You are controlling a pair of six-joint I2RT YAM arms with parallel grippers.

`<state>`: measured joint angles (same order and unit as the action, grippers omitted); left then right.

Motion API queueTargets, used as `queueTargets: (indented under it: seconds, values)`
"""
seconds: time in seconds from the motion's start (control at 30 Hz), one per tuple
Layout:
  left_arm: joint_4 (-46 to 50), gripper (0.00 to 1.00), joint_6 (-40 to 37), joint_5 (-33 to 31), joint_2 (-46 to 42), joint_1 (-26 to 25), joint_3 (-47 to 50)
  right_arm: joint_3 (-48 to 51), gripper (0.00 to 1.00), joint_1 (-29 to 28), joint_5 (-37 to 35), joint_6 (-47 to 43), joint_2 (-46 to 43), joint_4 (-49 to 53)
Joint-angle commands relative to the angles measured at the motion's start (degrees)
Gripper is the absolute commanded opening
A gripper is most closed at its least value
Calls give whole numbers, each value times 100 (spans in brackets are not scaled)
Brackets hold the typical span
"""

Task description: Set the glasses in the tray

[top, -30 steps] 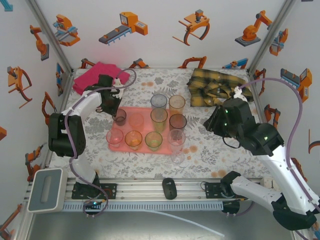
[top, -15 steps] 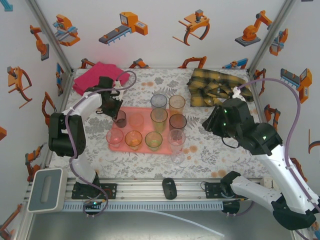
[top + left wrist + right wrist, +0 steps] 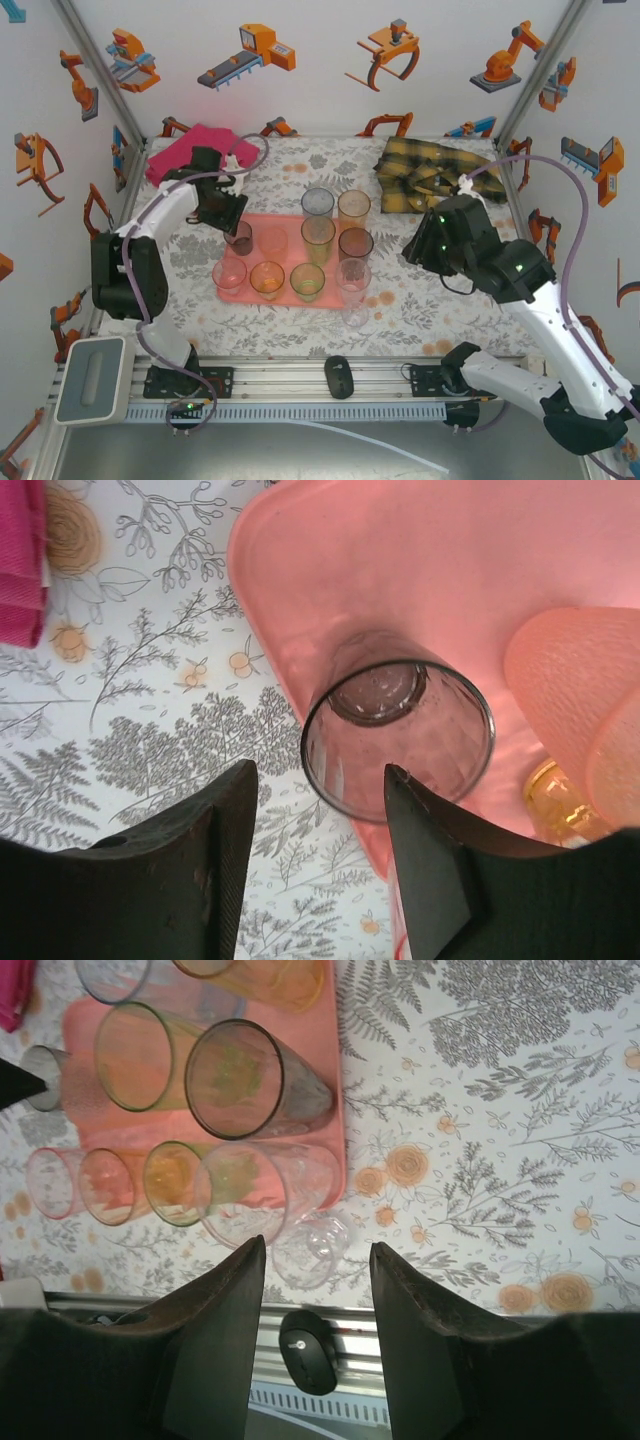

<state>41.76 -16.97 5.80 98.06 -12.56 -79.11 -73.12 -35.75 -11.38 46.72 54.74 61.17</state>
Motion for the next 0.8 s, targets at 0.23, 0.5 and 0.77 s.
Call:
queueTargets:
  seconds: [0.23,0.5,0.77]
  values:
    - [871,65,-8,263,-855,34,-728,16,44,20,324,-513,34,404]
    - [1224,81,-25,264,-1587,32,-1182,828,44,-324,619,-392,79,-120]
    - [1300,94,-51,370,-2238,25,-1258,1595,46,-1042,485,-172,130,-652]
